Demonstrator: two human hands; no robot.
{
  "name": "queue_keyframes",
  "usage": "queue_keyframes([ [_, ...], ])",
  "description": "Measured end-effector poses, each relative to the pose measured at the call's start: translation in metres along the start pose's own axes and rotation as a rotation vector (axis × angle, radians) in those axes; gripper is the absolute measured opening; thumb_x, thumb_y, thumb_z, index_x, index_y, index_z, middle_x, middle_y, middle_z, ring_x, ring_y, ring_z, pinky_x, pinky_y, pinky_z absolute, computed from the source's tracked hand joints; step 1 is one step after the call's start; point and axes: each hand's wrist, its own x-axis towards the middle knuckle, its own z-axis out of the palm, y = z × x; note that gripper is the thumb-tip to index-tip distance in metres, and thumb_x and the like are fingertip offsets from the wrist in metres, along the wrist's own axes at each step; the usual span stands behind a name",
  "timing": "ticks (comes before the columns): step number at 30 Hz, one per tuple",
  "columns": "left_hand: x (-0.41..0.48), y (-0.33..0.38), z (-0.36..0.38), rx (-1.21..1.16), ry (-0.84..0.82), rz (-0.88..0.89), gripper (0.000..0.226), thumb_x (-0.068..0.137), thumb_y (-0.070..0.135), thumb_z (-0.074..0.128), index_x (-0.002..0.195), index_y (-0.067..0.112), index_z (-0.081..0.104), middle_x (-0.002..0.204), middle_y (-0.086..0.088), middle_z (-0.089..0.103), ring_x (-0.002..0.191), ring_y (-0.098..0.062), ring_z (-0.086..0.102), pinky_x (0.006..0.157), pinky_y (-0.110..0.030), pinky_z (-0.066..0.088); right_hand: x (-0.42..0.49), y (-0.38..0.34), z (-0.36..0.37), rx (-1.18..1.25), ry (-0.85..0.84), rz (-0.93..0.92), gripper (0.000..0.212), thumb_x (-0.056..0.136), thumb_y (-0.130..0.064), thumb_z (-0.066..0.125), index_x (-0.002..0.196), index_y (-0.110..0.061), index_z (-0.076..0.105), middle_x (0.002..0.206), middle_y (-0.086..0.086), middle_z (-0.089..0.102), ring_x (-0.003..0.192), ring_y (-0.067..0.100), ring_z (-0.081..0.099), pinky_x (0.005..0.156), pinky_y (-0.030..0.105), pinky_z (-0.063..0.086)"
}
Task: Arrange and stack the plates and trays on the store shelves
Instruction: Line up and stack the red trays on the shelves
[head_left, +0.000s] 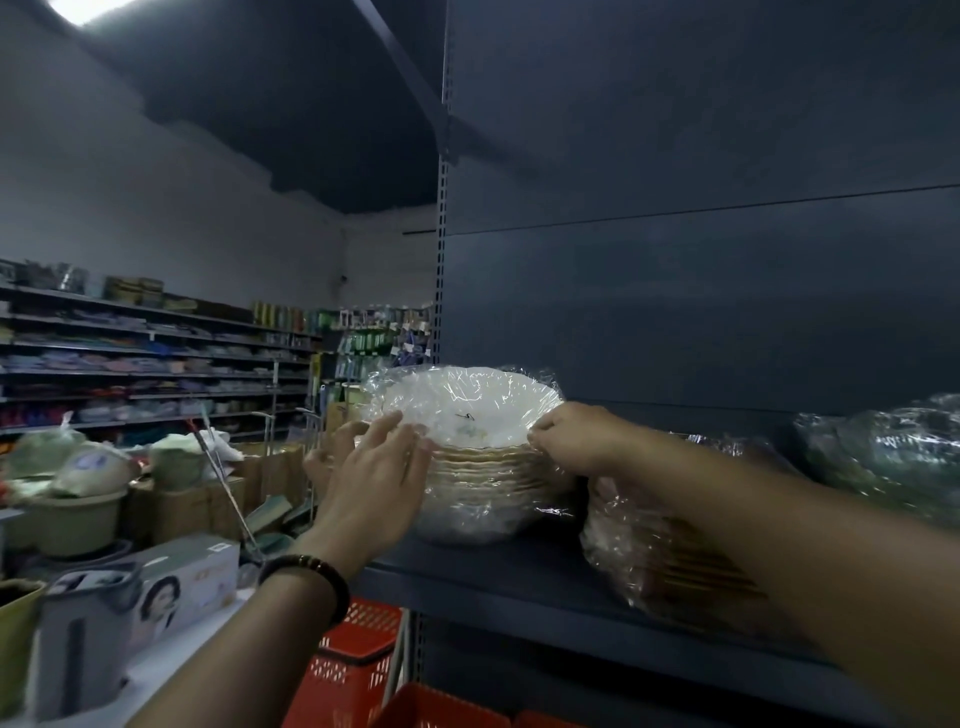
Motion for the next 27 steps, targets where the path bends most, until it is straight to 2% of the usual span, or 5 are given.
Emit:
queue_keyframes([
  [7,0.003,-0.018,0.005,0.077,-0.096,-0.138,0.082,0.093,0.086,0.0,0.148,0.05,0.051,0.165,0.013,0.044,0.158,-0.02,0.028,0.124,-0.064,0.017,-0.006,-0.006,-0.014,-0.055,-0.117,-0.036,0.024,0.11,-0.03,0.046,0.108,-0.016,0.066,0.11,0.007,0.065,0.099,0.026,0.061,0.095,0.039,0.053],
  [10,-0.01,0.008,-0.018,-0.001,-0.156,-0.223,0.073,0.096,0.08,0.021,0.156,0.045,0.042,0.168,0.017,0.035,0.161,-0.022,0.017,0.127,-0.064,0.006,-0.012,-0.011,-0.024,-0.113,-0.057,-0.083,0.028,0.106,-0.029,0.044,0.095,-0.017,0.067,0.104,0.006,0.069,0.094,0.027,0.062,0.082,0.035,0.051],
  [14,-0.033,0.026,-0.043,-0.039,-0.036,-0.237,0.062,0.093,0.066,0.04,0.146,0.038,0.054,0.15,0.005,0.061,0.15,-0.028,0.039,0.119,-0.064,0.028,-0.045,-0.014,-0.043,-0.123,0.034,-0.146,0.03,0.102,-0.032,0.051,0.113,-0.023,0.076,0.118,0.001,0.072,0.107,0.027,0.066,0.103,0.044,0.052],
  [20,-0.094,0.095,-0.071,-0.105,0.075,-0.126,0.014,0.099,0.045,0.061,0.112,0.043,0.064,0.122,0.021,0.061,0.125,-0.017,0.056,0.104,-0.046,0.036,-0.124,0.001,-0.063,-0.072,0.2,-0.296,0.018,0.095,-0.031,0.06,0.094,-0.024,0.077,0.094,-0.007,0.074,0.09,0.015,0.068,0.084,0.038,0.059],
  [27,-0.184,0.176,-0.044,-0.298,0.073,0.079,0.01,0.09,0.049,0.06,0.09,0.042,0.067,0.095,0.026,0.068,0.099,-0.006,0.062,0.09,-0.05,0.05,-0.244,0.073,-0.049,-0.058,0.375,-0.402,0.016,0.093,-0.031,0.067,0.081,-0.025,0.075,0.08,-0.014,0.069,0.077,0.002,0.062,0.074,0.024,0.049],
])
